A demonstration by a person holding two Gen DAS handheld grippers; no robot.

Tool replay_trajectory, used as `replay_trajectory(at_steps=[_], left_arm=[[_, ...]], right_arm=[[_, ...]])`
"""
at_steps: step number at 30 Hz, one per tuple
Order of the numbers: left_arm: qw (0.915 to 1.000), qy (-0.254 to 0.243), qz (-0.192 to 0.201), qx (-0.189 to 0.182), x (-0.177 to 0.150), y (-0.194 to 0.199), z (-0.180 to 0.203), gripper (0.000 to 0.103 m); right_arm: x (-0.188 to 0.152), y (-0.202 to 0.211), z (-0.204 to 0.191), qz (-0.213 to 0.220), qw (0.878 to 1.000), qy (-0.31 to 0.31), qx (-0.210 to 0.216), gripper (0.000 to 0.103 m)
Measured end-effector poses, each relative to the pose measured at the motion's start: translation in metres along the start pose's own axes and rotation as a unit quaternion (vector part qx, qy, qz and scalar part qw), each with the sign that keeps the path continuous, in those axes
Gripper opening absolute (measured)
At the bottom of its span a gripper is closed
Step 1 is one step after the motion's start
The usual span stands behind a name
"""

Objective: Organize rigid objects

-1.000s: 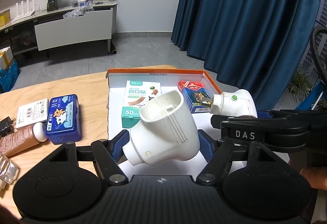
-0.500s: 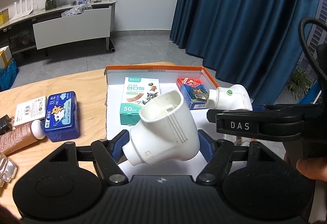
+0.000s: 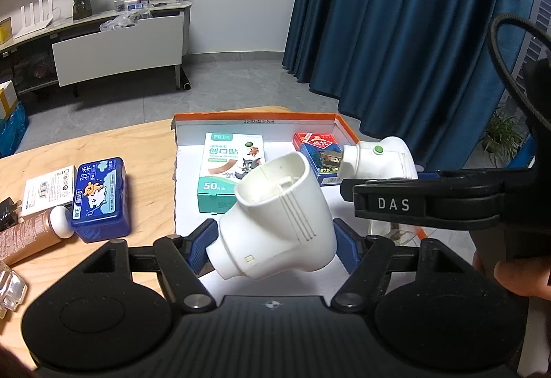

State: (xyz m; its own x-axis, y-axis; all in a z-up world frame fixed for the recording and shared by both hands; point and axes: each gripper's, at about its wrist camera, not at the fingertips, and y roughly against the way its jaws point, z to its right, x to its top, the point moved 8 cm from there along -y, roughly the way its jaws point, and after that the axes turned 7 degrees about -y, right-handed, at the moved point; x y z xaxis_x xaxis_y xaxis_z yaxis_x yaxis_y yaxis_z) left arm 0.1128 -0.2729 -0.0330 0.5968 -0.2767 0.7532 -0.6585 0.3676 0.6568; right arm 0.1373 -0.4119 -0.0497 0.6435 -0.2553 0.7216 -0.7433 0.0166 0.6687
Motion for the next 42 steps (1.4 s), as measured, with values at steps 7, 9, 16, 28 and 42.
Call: replay_trajectory(at_steps=[7,9,16,28,42], left_arm=[[1.0,-0.001,-0.002,-0.001,0.0,-0.001,0.001,0.072],[1.0,-0.004,-0.002,-0.002,0.0,-0.001,0.002,0.072],[0.9999,-0.008,-0.004,-0.005,0.0,-0.003,0.005,0.072],[0.9997,-0.017,-0.011,-0.014,-0.001,-0.007,0.012,0.072],[0.9981,-0.018,-0.017,-0.057,-0.001,-0.018,0.032,0.089]], right_arm=[[0.001,-0.001,-0.001,-0.002,1.0,0.002,-0.001,0.072],[0.002,-0.001,-0.001,-0.002,1.0,0.002,-0.002,0.072],[0.003,-0.007,-0.002,-0.006,1.0,0.008,-0.003,0.072],[0.011,-0.017,-0.005,-0.007,1.0,0.024,-0.009,0.061],[0.029,0.034,0.013,0.068,0.998,-0.005,-0.016,0.081]])
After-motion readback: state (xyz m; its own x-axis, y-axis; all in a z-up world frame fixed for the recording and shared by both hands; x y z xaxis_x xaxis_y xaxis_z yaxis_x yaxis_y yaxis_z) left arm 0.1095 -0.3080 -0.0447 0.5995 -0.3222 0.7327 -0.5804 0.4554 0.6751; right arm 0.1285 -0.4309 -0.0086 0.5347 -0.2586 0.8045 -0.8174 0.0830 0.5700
